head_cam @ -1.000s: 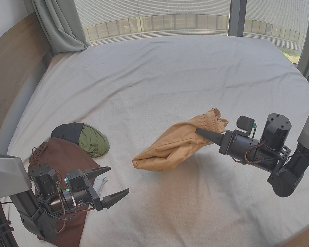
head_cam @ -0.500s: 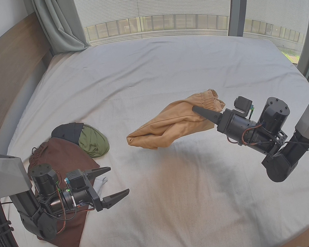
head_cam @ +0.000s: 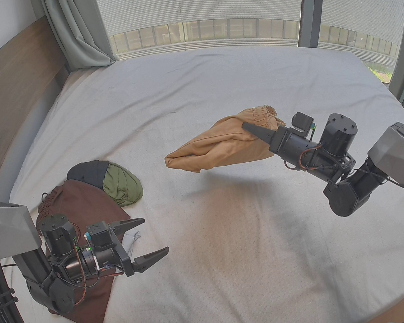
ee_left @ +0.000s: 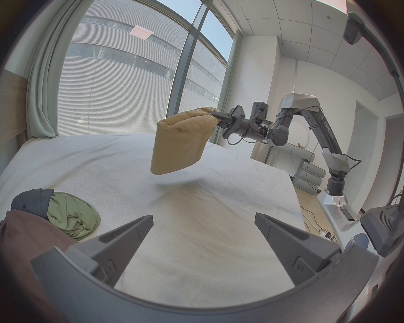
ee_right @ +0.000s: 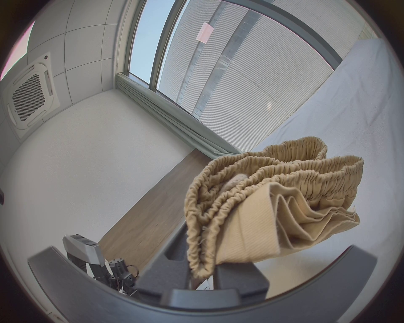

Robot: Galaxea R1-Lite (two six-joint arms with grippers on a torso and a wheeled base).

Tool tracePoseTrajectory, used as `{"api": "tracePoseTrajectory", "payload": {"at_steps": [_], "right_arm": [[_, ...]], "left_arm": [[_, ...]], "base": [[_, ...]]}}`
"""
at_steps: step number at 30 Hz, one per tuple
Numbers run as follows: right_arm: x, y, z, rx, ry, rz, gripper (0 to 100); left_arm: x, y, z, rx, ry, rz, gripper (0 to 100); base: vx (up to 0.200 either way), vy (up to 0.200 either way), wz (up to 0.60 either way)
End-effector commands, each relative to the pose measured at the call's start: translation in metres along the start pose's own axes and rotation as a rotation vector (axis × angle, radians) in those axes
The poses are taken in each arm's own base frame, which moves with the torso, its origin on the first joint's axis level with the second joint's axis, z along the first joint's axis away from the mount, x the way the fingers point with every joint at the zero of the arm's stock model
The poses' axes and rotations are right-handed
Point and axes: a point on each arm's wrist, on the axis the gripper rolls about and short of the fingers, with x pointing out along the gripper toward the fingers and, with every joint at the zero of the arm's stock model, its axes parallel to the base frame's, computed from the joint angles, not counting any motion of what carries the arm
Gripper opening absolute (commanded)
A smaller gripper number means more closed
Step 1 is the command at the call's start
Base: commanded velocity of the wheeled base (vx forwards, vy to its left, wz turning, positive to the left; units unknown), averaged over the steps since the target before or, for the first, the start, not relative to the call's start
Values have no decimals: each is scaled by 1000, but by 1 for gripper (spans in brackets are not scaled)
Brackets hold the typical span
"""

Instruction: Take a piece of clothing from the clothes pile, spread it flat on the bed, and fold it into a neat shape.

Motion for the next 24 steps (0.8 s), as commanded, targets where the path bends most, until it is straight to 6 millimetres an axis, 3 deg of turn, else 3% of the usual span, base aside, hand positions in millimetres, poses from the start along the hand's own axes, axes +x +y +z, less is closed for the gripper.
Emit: {"api": "tracePoseTrajectory", "payload": {"at_steps": [1,5,10,16,24], "right_arm": [[22,-21,10,2,-6,-21,0],[46,-29,24,1,-12,-25,0],[62,-43,25,2,-20,-32,0],[64,-59,10,17,-4,-49,0],[70,-61,24,4,-24,-45,0]], "left_arm": [[0,0,-1,-2,2,-1,100],[1,-1,-1,-1,1,-4,100],[1,-1,-1,-2,2,-6,100],[1,-1,-1,-3,4,-6,100],[2,-1,-2,-5,6,-8,100]], "base": [[0,0,0],[0,0,0],[0,0,0],[0,0,0],[0,0,0]]}}
